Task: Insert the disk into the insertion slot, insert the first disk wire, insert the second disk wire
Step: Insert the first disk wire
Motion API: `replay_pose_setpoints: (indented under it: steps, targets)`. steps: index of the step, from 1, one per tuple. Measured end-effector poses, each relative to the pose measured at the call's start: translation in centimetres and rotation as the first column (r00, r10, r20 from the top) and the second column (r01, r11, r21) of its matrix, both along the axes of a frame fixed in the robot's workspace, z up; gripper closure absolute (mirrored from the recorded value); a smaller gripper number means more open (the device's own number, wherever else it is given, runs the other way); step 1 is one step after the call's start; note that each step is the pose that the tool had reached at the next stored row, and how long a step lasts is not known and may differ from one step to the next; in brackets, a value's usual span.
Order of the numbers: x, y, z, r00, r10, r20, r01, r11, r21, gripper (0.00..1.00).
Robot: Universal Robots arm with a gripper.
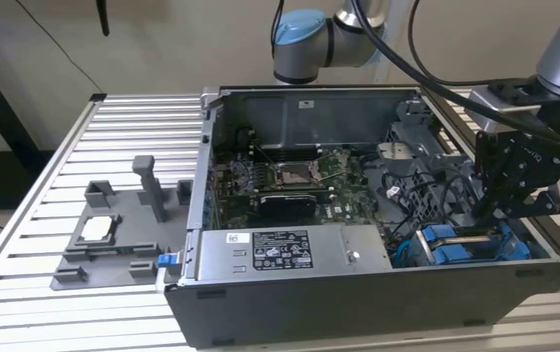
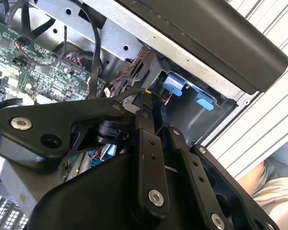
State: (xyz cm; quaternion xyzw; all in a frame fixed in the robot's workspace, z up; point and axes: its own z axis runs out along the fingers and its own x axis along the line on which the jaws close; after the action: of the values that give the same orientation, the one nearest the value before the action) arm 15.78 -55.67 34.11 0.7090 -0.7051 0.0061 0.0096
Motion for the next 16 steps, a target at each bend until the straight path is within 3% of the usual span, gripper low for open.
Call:
replay_pose_setpoints:
  steps: [7, 16]
  targets:
    - [0.0, -0.01, 0.18, 1.0, -0.003, 0.0001, 0.003, 1.0, -0.0004, 0.81]
    - [-0.03, -0.01, 0.02, 0.9998, -0.021, 0.0003, 0.021, 0.9997, -0.0098, 0.81]
